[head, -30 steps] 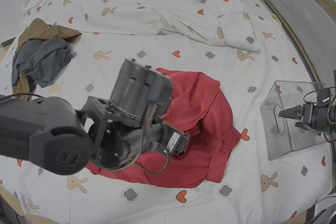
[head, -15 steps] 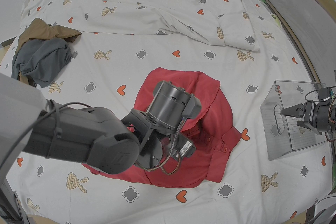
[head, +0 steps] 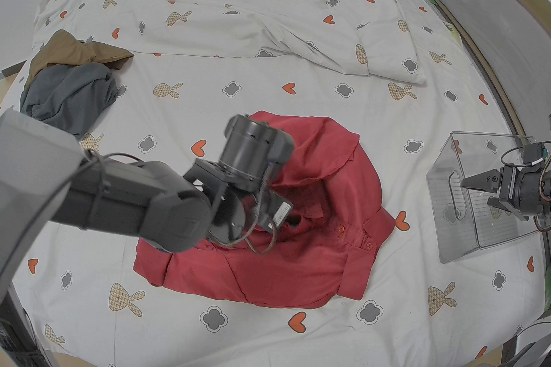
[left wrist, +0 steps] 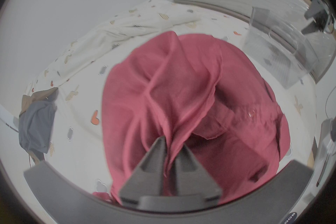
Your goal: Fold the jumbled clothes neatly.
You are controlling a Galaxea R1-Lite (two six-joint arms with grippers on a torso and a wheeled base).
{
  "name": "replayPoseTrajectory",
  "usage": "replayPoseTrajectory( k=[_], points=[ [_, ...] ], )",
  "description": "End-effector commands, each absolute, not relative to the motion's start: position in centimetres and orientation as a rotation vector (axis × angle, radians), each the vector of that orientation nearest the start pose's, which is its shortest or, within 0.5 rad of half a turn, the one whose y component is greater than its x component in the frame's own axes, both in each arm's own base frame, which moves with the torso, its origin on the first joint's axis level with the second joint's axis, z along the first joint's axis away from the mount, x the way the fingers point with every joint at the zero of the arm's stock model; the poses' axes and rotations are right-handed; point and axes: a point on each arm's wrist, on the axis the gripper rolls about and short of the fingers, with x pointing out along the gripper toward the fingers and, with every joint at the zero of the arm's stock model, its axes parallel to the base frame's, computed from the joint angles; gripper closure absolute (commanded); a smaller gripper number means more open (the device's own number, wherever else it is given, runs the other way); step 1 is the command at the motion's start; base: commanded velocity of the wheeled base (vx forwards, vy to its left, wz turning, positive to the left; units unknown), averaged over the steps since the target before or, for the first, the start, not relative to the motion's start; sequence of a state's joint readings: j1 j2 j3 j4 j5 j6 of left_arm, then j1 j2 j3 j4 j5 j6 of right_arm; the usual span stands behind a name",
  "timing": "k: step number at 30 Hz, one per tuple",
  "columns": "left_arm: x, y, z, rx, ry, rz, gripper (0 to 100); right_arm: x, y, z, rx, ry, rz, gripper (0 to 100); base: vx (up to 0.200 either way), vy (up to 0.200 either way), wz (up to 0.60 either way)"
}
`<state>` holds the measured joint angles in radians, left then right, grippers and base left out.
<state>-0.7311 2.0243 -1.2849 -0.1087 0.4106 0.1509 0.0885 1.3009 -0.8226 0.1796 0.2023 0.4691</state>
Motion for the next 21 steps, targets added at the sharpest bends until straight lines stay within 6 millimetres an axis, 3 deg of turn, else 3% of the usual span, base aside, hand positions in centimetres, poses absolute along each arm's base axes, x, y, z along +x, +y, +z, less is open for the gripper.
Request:
replayPoseTrajectory(
  k=[1,4,10,14,21],
  points=[
    [30.0,-20.1,21.6,0.370,0.375,-0.229,100,18.9,2.2,21.3,0.485,0.718,0.126,0,0.000,0.000,0.00],
    [30.2,-16.1,23.8,0.326,0.341,-0.131,100,18.9,2.3,21.2,0.484,0.719,0.129,0,0.000,0.000,0.00],
    [30.2,-7.4,26.3,0.245,0.311,0.069,100,18.9,2.4,21.2,0.482,0.725,0.133,0,0.000,0.000,0.00],
    [30.0,-2.2,26.3,0.199,0.324,0.177,100,18.9,2.5,21.0,0.481,0.732,0.135,0,0.000,0.000,0.00],
    [29.3,4.2,24.2,0.112,0.405,0.287,100,18.7,3.2,20.8,0.466,0.752,0.168,0,0.000,0.000,0.00]
  ],
)
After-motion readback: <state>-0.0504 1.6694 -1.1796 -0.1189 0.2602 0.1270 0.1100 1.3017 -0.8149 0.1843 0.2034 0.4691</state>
